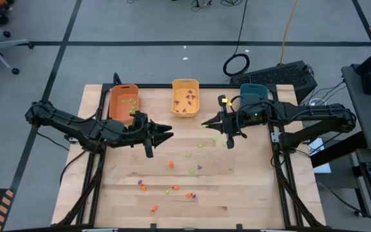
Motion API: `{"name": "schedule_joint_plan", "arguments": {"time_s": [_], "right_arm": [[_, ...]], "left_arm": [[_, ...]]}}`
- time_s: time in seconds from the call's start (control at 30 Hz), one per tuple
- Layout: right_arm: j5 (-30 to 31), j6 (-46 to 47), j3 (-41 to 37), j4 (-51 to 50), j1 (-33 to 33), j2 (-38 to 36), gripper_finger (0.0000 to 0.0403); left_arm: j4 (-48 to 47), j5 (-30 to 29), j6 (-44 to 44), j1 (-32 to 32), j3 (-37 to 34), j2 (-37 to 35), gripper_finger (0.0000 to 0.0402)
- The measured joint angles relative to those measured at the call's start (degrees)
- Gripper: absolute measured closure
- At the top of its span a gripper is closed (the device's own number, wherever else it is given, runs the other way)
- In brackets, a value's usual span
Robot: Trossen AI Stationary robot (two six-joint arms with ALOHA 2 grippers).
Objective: Sort Halloween decoration
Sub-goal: Put the green spider toy into the orange bin
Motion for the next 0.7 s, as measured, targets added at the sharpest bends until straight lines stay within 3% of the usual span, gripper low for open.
{"name": "schedule_joint_plan", "arguments": {"time_s": [0.7], "right_arm": [[-0.04, 16.72, 0.00, -0.13, 0.00, 0.00, 0.0403]], "left_arm": [[0.00, -0.02, 0.00, 0.00, 0.00, 0.00, 0.0245]]}}
